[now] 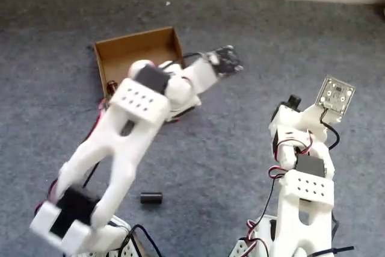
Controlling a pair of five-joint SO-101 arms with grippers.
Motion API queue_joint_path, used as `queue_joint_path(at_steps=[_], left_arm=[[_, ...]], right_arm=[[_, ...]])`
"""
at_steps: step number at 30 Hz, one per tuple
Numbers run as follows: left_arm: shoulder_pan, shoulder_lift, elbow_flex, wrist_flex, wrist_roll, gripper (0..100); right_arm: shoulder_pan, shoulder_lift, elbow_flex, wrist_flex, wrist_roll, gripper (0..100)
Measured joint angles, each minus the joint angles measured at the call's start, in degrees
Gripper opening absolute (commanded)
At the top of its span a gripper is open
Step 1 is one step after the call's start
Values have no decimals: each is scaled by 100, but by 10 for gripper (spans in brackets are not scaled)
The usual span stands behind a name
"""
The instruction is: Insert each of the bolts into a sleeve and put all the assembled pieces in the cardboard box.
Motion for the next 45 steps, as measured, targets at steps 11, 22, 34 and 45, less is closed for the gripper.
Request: queue_joint_path(at_steps=[11, 22, 34, 45], left_arm=[[-466, -3314, 2391, -941, 1732, 5], [-536, -5336, 4105, -2198, 3587, 6], [-659, -6259, 4308, -3156, 4870, 6], [193, -6312, 4659, -3701, 4932, 6]], right_arm=[[-1064, -1495, 308, 651, 343, 6], [-2884, -3393, 1327, 668, 1231, 6], [-4255, -5371, 2277, 668, 1547, 6], [-4325, -5433, 2796, 237, 1547, 6]])
